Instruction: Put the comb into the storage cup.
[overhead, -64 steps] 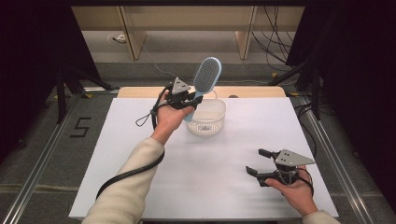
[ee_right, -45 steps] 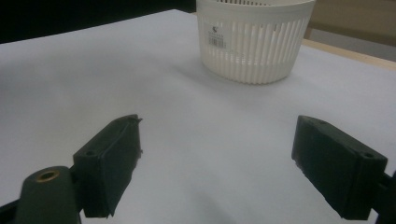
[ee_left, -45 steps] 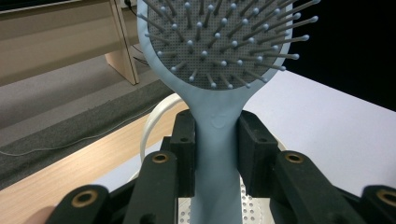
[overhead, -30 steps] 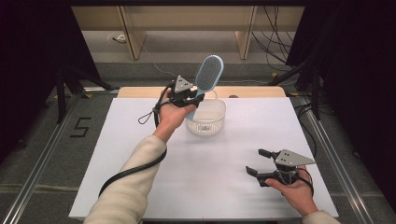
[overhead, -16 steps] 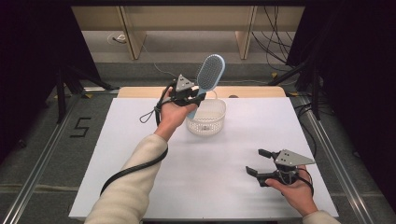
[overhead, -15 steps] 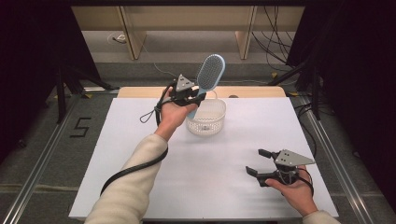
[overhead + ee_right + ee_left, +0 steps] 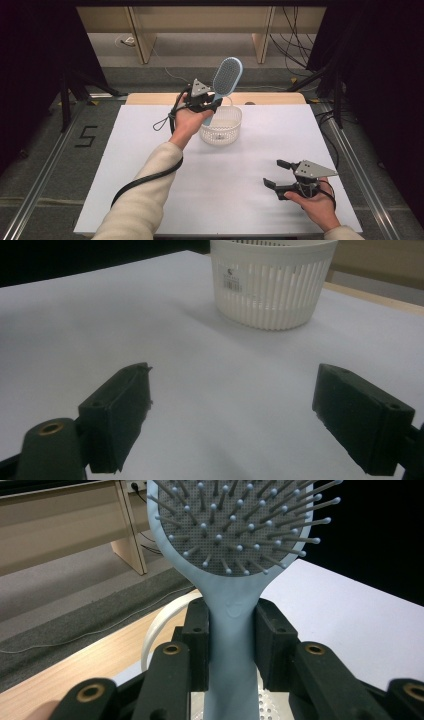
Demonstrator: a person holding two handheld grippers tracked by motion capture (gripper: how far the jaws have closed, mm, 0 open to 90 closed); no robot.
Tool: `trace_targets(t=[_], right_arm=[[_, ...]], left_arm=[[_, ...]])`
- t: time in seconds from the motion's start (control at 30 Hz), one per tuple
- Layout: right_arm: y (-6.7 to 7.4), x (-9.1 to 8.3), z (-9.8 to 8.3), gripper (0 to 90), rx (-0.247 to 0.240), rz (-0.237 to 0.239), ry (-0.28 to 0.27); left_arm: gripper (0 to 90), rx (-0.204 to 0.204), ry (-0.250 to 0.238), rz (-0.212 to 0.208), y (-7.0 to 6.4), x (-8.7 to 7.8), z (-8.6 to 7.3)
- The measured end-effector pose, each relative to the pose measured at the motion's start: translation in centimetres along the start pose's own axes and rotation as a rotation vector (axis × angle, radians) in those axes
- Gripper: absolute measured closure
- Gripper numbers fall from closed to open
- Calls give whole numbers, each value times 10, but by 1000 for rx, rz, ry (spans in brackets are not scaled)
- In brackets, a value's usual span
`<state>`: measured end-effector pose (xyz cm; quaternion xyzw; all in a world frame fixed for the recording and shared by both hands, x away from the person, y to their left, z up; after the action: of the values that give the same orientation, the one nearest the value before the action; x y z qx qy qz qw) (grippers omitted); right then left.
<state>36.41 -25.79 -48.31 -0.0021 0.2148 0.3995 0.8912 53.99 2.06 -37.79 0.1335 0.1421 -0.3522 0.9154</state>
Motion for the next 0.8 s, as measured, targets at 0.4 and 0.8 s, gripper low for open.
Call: trace_targets(t=[0.4,0.8], right_arm=[[0,0,0,166,-2,0,-1],[0,0,0,166,0,1,-1]], left_arm=[[697,5,8,-3,-1,5,0],[698,5,8,-10,-2,10,-1]])
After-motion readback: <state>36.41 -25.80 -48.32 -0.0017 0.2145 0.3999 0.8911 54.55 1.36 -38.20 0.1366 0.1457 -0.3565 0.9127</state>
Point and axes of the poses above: each handheld gripper's, and its own axes: x roughly forward along the jaws, z roughly out of its top, y roughly to its left, the point moved 4 cm from there along x, roughly forward along the jaws, and after that the axes turned 9 degrees about x, right-handed, at the moved point
